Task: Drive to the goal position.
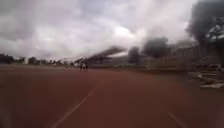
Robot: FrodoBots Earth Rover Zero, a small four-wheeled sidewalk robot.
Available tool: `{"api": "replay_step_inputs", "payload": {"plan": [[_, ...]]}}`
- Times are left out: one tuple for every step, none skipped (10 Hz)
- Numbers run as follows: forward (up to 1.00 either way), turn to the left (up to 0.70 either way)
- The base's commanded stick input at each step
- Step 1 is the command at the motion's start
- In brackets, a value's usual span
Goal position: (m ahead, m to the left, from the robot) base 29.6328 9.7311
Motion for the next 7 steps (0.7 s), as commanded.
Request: {"api": "replay_step_inputs", "payload": {"plan": [[0.85,0.0],[0.85,0.0],[0.85,0.0],[0.85,0.0],[0.85,0.0],[0.85,0.0],[0.85,0.0]]}}
